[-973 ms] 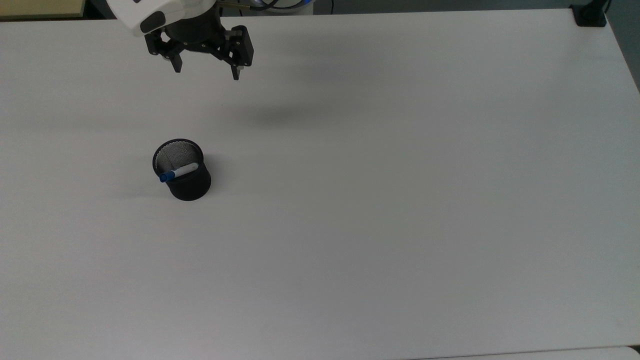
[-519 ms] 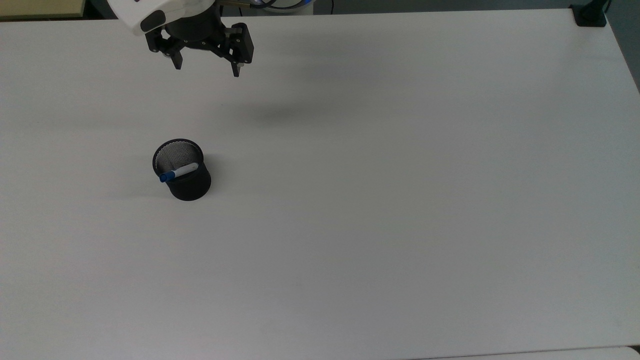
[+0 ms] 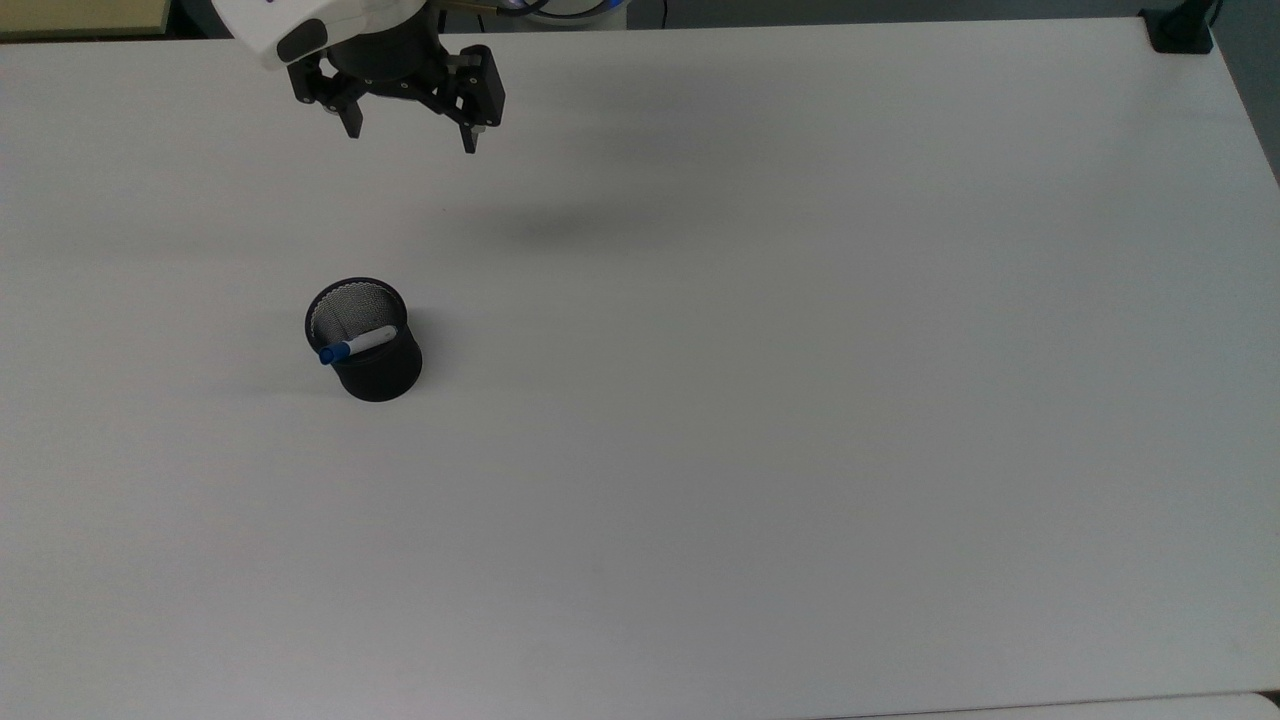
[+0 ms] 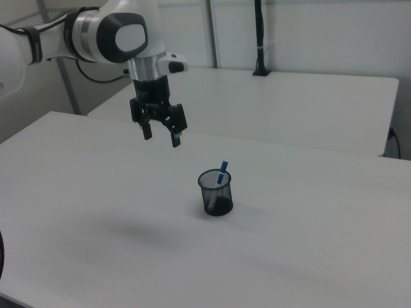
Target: Remove the marker
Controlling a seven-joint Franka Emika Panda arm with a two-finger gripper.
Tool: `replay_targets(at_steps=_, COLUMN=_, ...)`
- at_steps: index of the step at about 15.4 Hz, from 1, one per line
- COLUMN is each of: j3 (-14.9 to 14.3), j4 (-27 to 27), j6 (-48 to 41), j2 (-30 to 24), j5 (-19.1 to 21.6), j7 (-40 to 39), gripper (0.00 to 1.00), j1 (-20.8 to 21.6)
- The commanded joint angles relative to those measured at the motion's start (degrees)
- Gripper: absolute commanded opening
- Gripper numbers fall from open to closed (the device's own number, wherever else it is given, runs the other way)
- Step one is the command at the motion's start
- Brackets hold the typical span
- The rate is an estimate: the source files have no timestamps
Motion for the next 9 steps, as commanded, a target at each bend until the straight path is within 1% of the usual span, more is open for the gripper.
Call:
replay_targets(at_steps=1, j3=-0.5, j4=-0.2, j6=-1.7, j2=-1.4, j5=-0.2, j7=-0.6, gripper=1.00, j1=-0.2)
replay_targets(at_steps=5, j3=-0.4, j4=-0.2, j6=-0.8, j2=-0.3, j5=-0.2, j7=-0.4, gripper=1.00, j1=-0.1)
replay_targets(at_steps=8, j3=-0.5, j4=-0.2, j6=5.6, j2=1.5, j5=-0.2, j7=-0.8, gripper=1.00, j1=-0.5)
replay_targets(at_steps=9, j3=-0.5, j4=-0.2, j6=7.5, j2=2.1, j5=0.0, j7=-0.8, gripper=1.00, j1=-1.8)
